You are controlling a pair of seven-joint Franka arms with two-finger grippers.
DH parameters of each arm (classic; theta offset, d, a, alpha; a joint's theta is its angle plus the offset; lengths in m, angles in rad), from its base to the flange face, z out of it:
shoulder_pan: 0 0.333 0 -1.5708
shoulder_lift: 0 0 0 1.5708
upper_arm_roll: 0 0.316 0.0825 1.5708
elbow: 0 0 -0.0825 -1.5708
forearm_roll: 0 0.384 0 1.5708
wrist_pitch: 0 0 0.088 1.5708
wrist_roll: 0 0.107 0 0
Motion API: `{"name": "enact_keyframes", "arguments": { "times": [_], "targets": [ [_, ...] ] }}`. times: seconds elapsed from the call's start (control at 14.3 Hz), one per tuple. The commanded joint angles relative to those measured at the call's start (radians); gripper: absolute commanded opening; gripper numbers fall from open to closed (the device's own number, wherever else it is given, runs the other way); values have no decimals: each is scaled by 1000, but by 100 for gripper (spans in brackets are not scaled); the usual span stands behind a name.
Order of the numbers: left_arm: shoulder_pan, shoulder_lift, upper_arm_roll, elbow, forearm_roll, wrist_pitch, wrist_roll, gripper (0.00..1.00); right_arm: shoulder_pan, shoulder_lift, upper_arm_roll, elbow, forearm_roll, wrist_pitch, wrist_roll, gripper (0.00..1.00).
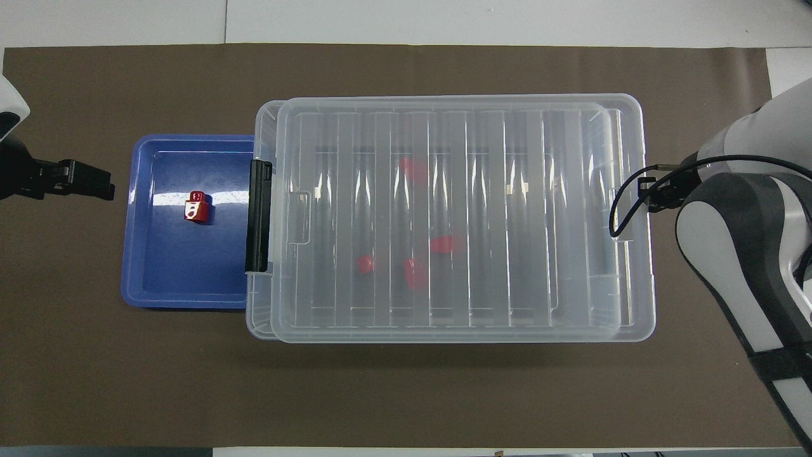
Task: Place red block in blue tray from box
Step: 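Slide the clear lid back over the box with the right gripper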
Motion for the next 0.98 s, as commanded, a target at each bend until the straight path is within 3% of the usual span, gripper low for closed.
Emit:
{"name": "enact_keyframes", "arguments": {
  "times": [0.0,0.91],
  "targets": [
    [1,-12,4,-1,-14,-20,2,100,-6,-19,27,-24,4,10,30,0],
    [3,-12,4,-1,-14,-20,2,100,-6,-17,55,-24,4,10,85,0]
  ]
}}
